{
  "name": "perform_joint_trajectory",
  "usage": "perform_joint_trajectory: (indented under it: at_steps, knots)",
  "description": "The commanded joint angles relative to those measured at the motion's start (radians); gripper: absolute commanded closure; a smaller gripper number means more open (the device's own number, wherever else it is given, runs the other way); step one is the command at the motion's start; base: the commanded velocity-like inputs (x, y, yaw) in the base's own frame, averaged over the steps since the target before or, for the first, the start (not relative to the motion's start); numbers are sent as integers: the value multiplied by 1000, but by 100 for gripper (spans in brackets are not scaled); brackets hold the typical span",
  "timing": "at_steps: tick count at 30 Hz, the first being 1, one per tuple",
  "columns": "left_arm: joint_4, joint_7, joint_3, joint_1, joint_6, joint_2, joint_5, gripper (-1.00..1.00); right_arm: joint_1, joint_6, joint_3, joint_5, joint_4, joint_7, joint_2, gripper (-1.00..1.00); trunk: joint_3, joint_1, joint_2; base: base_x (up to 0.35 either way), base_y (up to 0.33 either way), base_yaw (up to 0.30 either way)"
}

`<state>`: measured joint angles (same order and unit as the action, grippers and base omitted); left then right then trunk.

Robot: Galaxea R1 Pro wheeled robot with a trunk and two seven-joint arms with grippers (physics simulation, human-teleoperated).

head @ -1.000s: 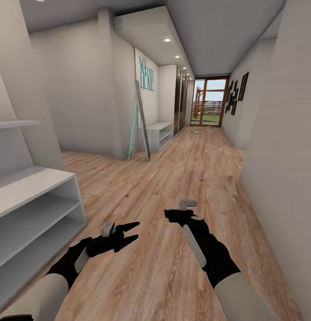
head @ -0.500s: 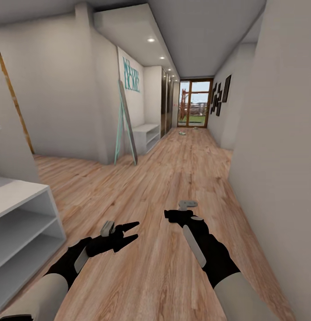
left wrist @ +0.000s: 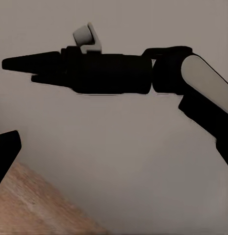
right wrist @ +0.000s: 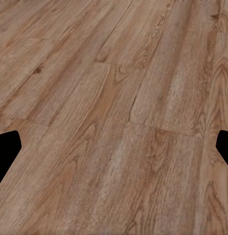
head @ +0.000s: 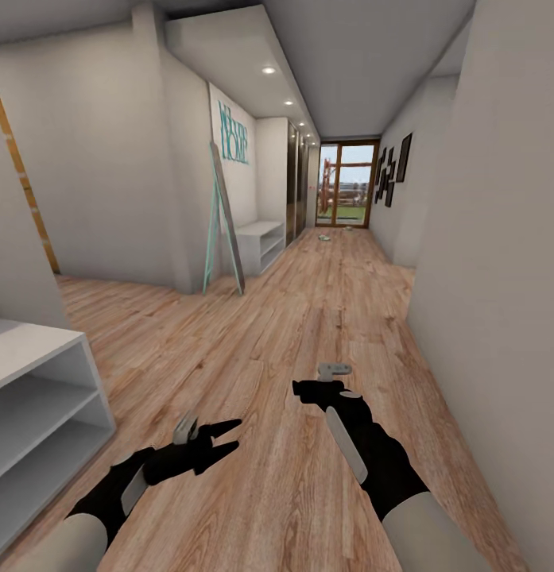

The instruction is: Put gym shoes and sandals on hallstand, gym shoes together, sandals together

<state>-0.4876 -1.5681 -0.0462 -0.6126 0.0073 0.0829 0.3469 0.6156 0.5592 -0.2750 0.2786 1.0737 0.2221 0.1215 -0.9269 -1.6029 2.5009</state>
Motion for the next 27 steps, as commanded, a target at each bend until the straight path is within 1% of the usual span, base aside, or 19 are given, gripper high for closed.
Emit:
perform_joint_trajectory:
  at_steps: [1,6,10,14,22,27]
  knots:
    - [1,-3,-1,5,1,4,1,-100,1,3,-2,10,1,10,0,-100,-1,0,0,0,0,0]
    - [5,-3,-4,34,0,15,1,-100,1,2,-3,6,0,10,0,-100,-1,0,0,0,0,0]
    - [5,-3,-6,56,-1,31,1,-100,1,2,-4,5,0,10,0,-100,-1,0,0,0,0,0]
    - [1,20,-8,65,-2,50,1,-100,1,2,-4,5,0,10,0,-100,-1,0,0,0,0,0]
    - [-11,65,-9,64,-5,55,2,-100,1,2,-4,5,0,10,0,-100,-1,0,0,0,0,0]
    - [-39,93,-4,64,-4,46,1,-100,1,2,-4,5,0,10,0,-100,-1,0,0,0,0,0]
